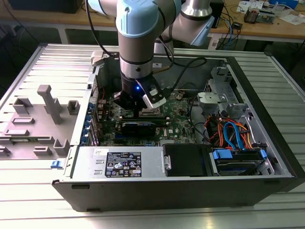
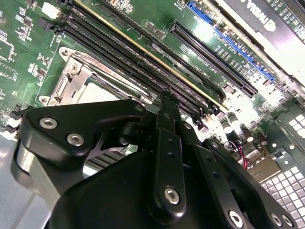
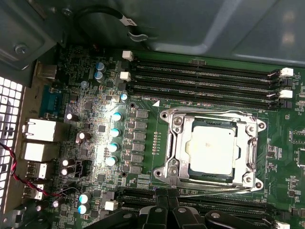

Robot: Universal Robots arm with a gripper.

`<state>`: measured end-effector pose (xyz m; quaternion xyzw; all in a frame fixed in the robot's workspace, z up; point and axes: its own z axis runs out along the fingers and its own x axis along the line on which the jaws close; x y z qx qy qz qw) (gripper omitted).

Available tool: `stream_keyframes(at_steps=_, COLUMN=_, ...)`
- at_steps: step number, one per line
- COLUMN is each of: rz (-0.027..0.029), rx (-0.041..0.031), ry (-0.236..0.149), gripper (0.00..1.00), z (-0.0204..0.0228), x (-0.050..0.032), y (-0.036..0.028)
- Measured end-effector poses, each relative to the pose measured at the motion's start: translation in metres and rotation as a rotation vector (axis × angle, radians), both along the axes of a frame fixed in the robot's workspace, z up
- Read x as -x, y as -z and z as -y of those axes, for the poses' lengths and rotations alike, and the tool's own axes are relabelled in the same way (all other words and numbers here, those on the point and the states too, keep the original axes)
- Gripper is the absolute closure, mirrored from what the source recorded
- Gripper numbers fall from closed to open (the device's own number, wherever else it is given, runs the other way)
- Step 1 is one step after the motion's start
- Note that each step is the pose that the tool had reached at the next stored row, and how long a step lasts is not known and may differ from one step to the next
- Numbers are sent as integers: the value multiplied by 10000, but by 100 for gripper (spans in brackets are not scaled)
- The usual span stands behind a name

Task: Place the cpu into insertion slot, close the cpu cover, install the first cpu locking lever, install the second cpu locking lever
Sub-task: 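Install the second cpu locking lever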

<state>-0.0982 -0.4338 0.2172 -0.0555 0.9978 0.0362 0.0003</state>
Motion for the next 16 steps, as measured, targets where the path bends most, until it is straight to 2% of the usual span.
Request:
stream_keyframes(at_steps=2, rz=0, rx=-23, ry=-6, gripper=89, z=3, x=0, y=4)
stream_keyframes(at_steps=3, rz=-1, rx=-91, ry=-27, gripper=89, z=3, x=1, y=16)
stream_keyframes(at_steps=4, rz=-2, rx=-124, ry=-34, gripper=89, z=4, x=3, y=26)
stream_keyframes(at_steps=13, rz=-9, rx=-124, ry=-33, gripper=89, z=3, x=3, y=27)
stream_keyframes(at_steps=16, rz=-9, rx=-154, ry=-34, gripper=89, z=3, x=4, y=36)
